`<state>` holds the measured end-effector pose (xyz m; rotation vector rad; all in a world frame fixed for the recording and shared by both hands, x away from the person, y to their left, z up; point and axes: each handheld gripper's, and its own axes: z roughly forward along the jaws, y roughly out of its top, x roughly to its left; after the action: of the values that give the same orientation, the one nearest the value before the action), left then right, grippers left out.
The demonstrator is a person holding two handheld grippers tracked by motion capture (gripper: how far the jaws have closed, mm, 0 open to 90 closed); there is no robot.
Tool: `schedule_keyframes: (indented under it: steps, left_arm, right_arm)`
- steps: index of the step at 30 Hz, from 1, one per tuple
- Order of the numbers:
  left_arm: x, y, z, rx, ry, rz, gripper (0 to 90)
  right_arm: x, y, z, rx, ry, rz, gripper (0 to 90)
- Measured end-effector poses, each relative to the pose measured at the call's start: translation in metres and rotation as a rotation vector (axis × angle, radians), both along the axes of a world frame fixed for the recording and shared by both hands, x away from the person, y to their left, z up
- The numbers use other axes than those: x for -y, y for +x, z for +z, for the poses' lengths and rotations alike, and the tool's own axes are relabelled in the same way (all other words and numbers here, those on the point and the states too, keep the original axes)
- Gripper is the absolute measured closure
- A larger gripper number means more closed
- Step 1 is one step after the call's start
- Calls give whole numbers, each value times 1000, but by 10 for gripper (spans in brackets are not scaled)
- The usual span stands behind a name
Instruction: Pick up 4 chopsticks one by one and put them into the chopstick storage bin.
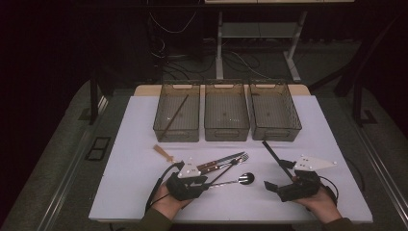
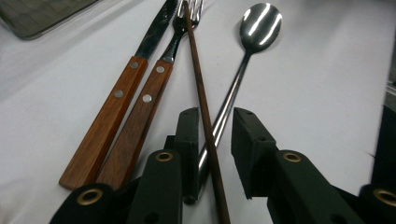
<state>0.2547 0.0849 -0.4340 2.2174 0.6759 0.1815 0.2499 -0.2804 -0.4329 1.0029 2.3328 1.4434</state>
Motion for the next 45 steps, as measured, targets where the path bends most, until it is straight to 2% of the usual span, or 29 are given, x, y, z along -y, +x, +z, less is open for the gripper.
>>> schedule_keyframes:
  steps: [4,7,11,16,24,27,37,45]
  left_arm:
    - [12,7,-4,15,23,-8,737]
    - [20,10,-7,30,57,-15,748]
    - [23,10,-10,34,79,-14,757]
    - [19,15,-11,23,67,8,769]
    - [18,16,-14,21,74,9,788]
    - [18,16,-14,24,76,16,832]
    - [17,16,-14,2,54,35,849]
    - [15,15,-8,7,33,30,849]
  right_arm:
    - [-1,0,0,-3,-4,1,10]
    - [0,1,0,-1,-2,2,10]
    - [1,1,0,0,-1,-1,10]
    - [1,1,0,0,-1,-2,10]
    - [1,2,0,-1,0,0,10]
    - [1,1,0,-3,-4,1,10]
    - [0,1,0,-1,-5,5,10]
    - [0,1,0,-4,-3,4,10]
